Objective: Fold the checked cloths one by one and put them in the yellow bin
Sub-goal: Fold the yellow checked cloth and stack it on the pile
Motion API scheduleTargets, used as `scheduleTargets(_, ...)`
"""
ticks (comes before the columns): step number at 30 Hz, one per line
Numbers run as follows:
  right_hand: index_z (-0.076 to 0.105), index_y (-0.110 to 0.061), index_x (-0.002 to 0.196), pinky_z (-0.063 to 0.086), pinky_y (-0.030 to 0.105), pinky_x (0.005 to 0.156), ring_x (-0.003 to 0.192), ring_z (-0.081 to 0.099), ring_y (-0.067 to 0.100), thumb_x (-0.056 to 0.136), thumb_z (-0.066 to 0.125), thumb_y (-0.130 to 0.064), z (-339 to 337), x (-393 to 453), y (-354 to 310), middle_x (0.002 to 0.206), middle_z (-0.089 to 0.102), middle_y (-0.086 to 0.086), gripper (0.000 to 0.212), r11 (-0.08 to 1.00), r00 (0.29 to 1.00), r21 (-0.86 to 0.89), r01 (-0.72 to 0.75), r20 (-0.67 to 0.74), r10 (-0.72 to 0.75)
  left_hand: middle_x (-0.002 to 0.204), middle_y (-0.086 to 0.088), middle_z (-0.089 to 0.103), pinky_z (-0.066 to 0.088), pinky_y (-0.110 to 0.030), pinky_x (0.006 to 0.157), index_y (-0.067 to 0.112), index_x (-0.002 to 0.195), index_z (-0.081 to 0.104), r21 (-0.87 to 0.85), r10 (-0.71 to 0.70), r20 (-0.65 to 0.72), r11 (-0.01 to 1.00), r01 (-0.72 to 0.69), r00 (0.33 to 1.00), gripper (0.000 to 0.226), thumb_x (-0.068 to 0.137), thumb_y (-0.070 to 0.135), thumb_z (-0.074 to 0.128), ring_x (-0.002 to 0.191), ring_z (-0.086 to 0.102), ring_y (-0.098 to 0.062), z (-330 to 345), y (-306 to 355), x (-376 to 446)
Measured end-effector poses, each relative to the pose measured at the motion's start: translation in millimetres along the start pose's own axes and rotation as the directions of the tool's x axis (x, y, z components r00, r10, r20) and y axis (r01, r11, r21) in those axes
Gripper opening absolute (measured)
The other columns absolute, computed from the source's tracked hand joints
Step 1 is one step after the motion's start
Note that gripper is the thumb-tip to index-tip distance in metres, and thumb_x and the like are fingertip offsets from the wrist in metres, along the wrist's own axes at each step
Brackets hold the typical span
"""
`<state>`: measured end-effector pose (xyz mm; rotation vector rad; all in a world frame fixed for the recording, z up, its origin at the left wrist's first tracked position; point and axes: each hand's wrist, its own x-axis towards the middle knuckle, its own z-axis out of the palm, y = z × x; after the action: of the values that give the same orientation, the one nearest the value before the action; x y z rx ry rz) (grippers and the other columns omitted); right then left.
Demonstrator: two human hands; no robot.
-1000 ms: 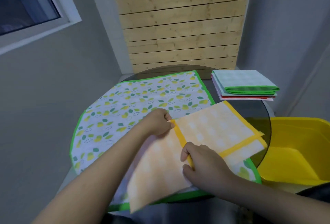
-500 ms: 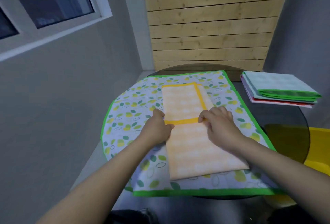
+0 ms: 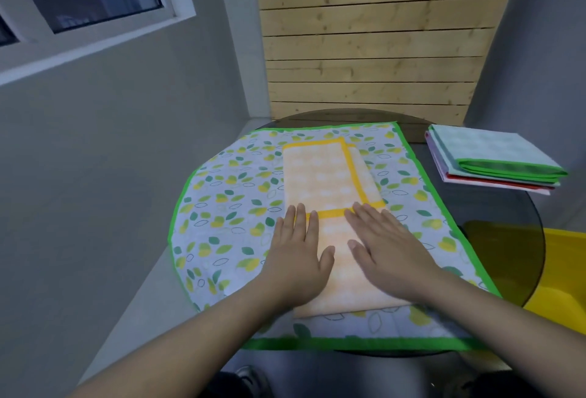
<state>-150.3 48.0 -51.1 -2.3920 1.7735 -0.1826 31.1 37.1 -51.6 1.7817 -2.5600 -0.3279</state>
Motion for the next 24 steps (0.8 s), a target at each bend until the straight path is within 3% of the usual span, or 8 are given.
scheduleTargets(5,-0.009,-0.017,0.149,-0.013,0.026,0.116,0.143,-0.015,0.007,0.100,0.013,-0.038,-10.3,-4.9,13.4,0.158,-0.014,-0.002,0.058,0.988,0.988,0.040,-0.149,0.056,0.147,0.158,-0.008,-0.017,-0.013,-0.035,0.117,0.014,0.150,-0.007,-0.040,-0.020,-0.021,0.999,0.019,1.000,0.064,0.097,0.045,0.010,0.145,-0.021,-0.021,-5.8,2.1,-1.5)
scheduleTargets(8,0.001,-0.011,0.150,-0.014,0.029,0.116,0.145,-0.012,0.012,0.100,0.018,-0.035,-14.7,-2.0,10.4,0.159,-0.006,0.002,0.058,0.990,0.990,0.023,-0.141,0.020,0.141,0.158,-0.012,0.016,0.008,-0.038,0.117,0.009,0.147,0.027,-0.010,-0.005,-0.138,1.000,0.003,0.990,0.058,0.097,0.036,0.015,0.146,0.011,-0.026,-11.6,-0.8,0.2)
scheduleTargets(11,0.035,-0.010,0.141,0.004,0.027,0.114,0.143,0.010,0.019,0.096,0.038,-0.027,-22.1,7.7,8.7,0.155,0.022,0.005,0.049,0.994,0.987,0.085,-0.072,-0.136,0.083,0.117,-0.010,0.058,0.044,-0.040,0.092,0.006,0.092,0.067,0.063,0.068,-0.333,0.997,-0.050,0.941,0.049,0.087,0.030,0.025,0.105,0.053,-0.029,-19.2,4.8,9.6)
scheduleTargets(13,0.049,-0.011,0.131,0.025,0.019,0.097,0.125,0.036,0.020,0.088,0.051,-0.014,-28.9,18.7,8.4,0.131,0.044,0.004,0.043,0.954,0.980,0.290,-0.075,-0.153,0.123,0.108,-0.008,0.052,0.048,-0.038,0.082,0.004,0.085,0.063,-0.062,0.024,-0.357,0.997,-0.049,0.934,0.031,0.091,0.019,0.037,0.091,0.054,-0.026,-27.2,8.4,19.6)
scheduleTargets(15,0.054,-0.010,0.125,0.032,0.017,0.081,0.098,0.049,0.017,0.083,0.057,-0.009,-34.5,32.5,10.7,0.110,0.044,0.001,0.042,0.863,0.969,0.474,-0.176,-0.073,0.238,0.112,-0.011,0.046,0.047,-0.035,0.078,0.002,0.095,0.058,-0.205,-0.112,-0.285,0.977,0.053,0.952,0.022,0.094,0.017,0.042,0.088,0.055,-0.028,-36.1,8.6,28.6)
scheduleTargets(19,0.048,-0.007,0.123,0.037,0.024,0.071,0.087,0.049,0.021,0.082,0.064,-0.015,-39.4,58.7,22.6,0.125,0.040,0.013,0.045,0.729,0.883,0.552,-0.405,0.028,0.469,0.113,-0.019,0.052,0.044,-0.032,0.075,0.000,0.104,0.054,-0.455,-0.353,-0.223,0.862,0.223,0.909,0.021,0.090,0.015,0.048,0.096,0.055,-0.032,-43.9,2.1,51.9)
scheduleTargets(21,0.046,-0.002,0.123,0.039,0.028,0.067,0.083,0.051,0.025,0.083,0.064,-0.016,-41.0,66.4,25.7,0.126,0.043,0.019,0.046,0.672,0.835,0.576,-0.466,0.035,0.549,0.109,-0.015,0.049,0.039,-0.026,0.064,0.000,0.107,0.050,-0.546,-0.443,-0.204,0.792,0.274,0.873,0.020,0.090,0.011,0.048,0.080,0.053,-0.023,-46.5,-2.5,61.3)
scheduleTargets(24,0.058,0.007,0.107,0.047,0.031,0.059,0.051,0.056,0.024,0.082,0.058,-0.007,-41.3,71.8,28.1,0.071,0.064,0.023,0.029,0.622,0.816,0.633,-0.460,0.025,0.577,0.095,-0.006,0.039,0.029,-0.024,0.054,0.006,0.109,0.043,-0.631,-0.565,-0.149,0.686,0.362,0.811,0.019,0.092,0.012,0.048,0.069,0.040,-0.014,-46.0,-8.8,71.6)
